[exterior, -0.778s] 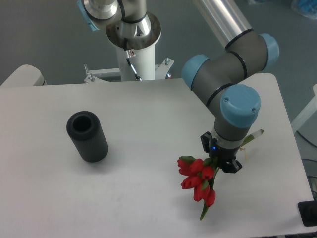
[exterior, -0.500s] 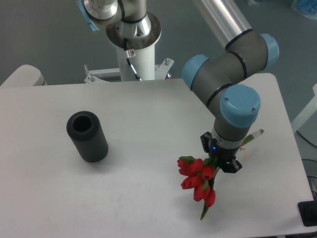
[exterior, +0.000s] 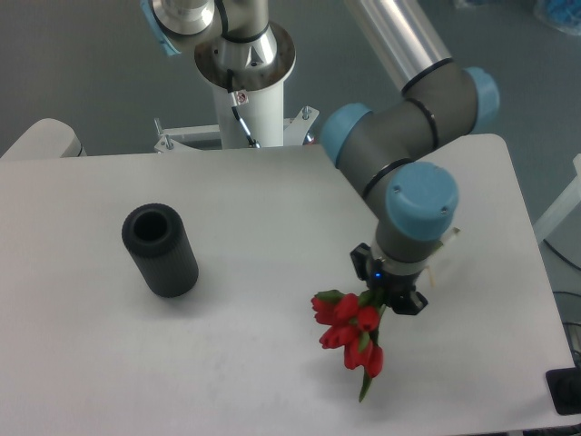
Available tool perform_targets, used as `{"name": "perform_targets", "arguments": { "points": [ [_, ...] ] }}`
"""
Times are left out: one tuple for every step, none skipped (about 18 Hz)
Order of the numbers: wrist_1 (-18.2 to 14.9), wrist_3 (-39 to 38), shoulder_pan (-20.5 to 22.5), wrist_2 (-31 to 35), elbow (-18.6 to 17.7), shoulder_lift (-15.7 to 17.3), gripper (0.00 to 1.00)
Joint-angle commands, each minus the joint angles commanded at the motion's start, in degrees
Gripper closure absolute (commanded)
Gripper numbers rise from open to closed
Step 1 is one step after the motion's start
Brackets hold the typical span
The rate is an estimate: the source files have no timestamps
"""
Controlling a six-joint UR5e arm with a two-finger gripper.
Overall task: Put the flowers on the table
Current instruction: 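Carry the red tulip bunch in the gripper toward the black vase and lower it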
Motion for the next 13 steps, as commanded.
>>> {"name": "perform_targets", "arguments": {
  "points": [
    [-0.18, -2.54, -0.71, 0.00, -0.09, 0.00, 0.89],
    [-0.18, -4.83, -1.23, 0.00, -0.44, -0.09, 0.89],
    [-0.10, -6.76, -1.68, -0.09, -1.05, -0.09, 0.89],
    [-0.01, -8.96, -2.29, -0.09, -1.58, -0.17, 0.89],
    [0.25, -11.42, -2.90, -0.09, -2.28, -0.26, 0.89],
    [0.34, -13.53, -3.52, -0.09, -2.81, -0.35, 0.88],
    [0.43, -15.29, -4.22, -0.17, -3.33, -0.44, 0.88],
    [0.43, -16.79, -4.66, -0.17, -3.77, -0.44, 0.88],
    [0.43, -17.50, -4.93, -0.26, -4.39, -0.35, 0.88],
    [0.43, -17.94, -4.93, -0.52, -5.26, -0.09, 0.88],
    [0.43, -18.03, -5.02, -0.70, -5.97, 0.17, 0.88],
    [0.34, -18.12, -5.45, -0.88, -6.41, 0.44, 0.87],
    [0.34, -18.30, -6.07, -0.88, -6.85, 0.44, 0.87]
  ]
}}
